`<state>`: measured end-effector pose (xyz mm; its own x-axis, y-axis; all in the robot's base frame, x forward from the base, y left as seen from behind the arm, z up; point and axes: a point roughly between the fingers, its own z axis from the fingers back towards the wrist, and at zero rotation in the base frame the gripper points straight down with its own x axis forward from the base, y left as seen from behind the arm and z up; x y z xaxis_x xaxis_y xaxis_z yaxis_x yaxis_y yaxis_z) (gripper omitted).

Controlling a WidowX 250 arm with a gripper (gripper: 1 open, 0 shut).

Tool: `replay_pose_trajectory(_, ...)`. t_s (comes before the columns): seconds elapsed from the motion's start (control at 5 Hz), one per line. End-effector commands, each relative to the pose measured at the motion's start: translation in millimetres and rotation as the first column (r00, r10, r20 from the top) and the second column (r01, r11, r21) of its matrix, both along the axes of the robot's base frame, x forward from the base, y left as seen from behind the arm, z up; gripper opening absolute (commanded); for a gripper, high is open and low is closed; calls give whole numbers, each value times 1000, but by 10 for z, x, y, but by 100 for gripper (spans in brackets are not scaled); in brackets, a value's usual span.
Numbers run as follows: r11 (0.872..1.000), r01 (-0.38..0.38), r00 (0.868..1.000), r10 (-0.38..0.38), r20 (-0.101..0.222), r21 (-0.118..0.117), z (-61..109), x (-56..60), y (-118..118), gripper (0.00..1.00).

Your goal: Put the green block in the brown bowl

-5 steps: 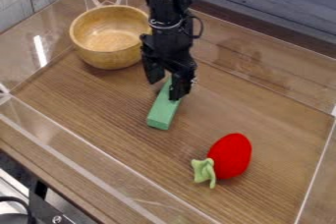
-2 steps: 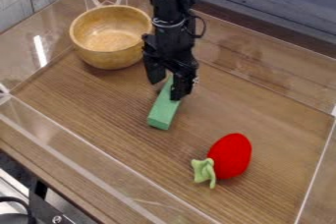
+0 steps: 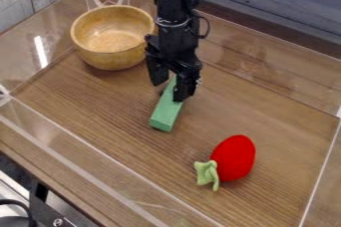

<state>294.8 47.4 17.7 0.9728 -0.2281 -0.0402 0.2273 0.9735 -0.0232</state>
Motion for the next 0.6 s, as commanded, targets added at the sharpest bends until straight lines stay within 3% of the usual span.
replay_pose_trajectory(0.0, 1000, 9, 997, -8, -83, 8, -165, -127, 14, 100)
replay_pose_trajectory(0.4, 1000, 10, 994, -9, -107, 10, -141, -145, 21, 100)
